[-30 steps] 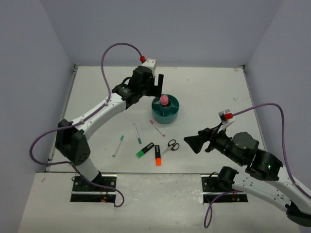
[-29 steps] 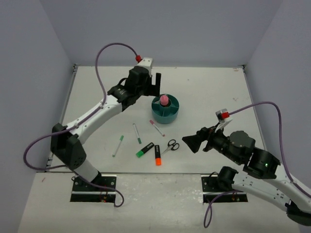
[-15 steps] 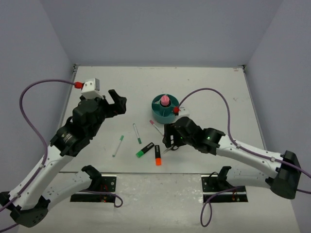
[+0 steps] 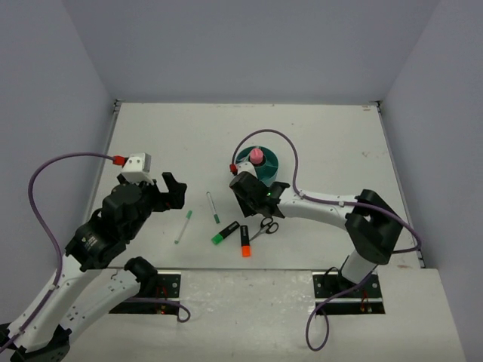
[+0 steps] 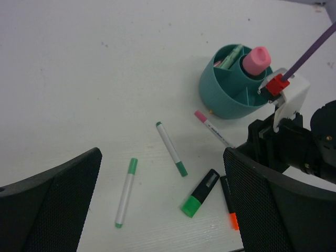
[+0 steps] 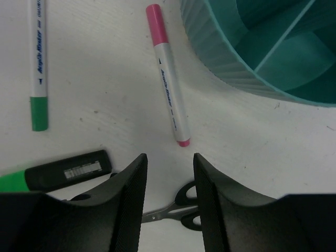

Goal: Sort the stationery into containers
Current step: Pick up the pen from the center of the board.

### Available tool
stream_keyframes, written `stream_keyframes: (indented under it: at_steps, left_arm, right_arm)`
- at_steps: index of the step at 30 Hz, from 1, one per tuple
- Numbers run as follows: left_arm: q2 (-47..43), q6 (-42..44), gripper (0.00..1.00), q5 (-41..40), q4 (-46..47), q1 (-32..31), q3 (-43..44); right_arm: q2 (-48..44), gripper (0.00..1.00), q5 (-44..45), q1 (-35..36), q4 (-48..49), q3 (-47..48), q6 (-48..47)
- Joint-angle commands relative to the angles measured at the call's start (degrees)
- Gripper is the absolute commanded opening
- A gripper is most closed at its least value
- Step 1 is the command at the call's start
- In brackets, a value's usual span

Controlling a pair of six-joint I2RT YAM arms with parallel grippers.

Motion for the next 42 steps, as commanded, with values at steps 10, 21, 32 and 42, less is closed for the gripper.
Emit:
stream_keyframes:
  at_steps: [10, 21, 32, 42]
  left_arm:
    - [-1.6, 2.2, 1.00, 2.6, 3.2, 0.0, -2.6]
    - [-3.5, 2.5, 1.00, 4.0, 4.1, -0.1, -3.1]
    - [-3.6, 2.8, 1.00, 5.0, 4.3, -0.1, -3.3]
    - [-3.2, 2.7, 1.00, 4.5, 4.0, 0.0, -3.0]
  right_arm:
    - [11.0, 0.41, 3.2, -0.3, 3.7, 5.8, -10.4]
    - [14.7, 0.31, -8.5, -1.2, 3.9, 7.0, -10.6]
    - [20.9, 0.15, -13.5, -1.2, 1.2, 11.2, -8.3]
    - [15.3, 0.00, -14.9, -1.1, 2.1, 10.9, -6.7]
